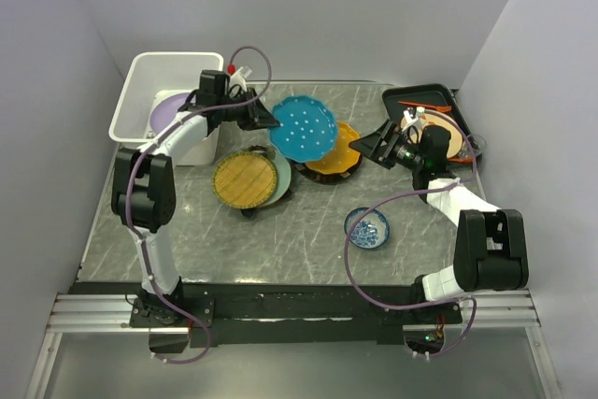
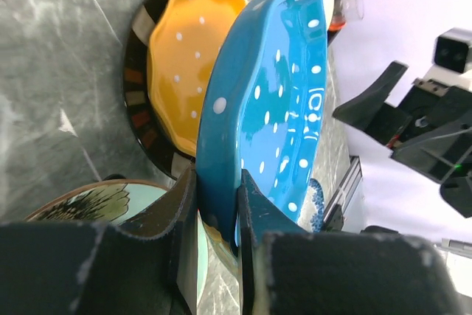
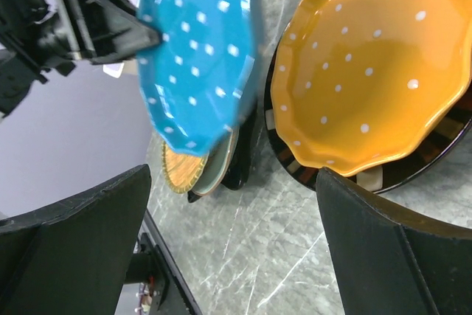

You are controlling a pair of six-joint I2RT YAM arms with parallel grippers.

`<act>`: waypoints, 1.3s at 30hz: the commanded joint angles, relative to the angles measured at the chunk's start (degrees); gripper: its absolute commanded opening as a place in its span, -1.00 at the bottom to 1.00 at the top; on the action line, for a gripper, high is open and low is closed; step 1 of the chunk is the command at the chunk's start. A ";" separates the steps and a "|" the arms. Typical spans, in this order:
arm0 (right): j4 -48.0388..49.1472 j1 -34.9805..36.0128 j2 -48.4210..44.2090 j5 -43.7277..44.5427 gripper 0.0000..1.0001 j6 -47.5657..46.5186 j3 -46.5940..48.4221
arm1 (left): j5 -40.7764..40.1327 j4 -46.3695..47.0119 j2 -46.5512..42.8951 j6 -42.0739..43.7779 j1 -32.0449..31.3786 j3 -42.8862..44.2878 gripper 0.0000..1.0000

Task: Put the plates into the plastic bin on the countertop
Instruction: Pick up the plate at the center of the board, then place the plate in the plastic bin.

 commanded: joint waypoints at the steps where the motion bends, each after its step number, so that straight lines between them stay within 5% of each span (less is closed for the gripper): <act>1: 0.72 0.10 -2.10 0.45 1.00 -1.48 -0.65 | 3.96 3.65 -8.18 -1.42 1.80 5.21 -0.99; 39: -2.80 0.01 -0.08 1.85 1.00 -4.12 0.32 | -13.44 4.35 -24.27 -7.39 22.02 -2.26 -0.99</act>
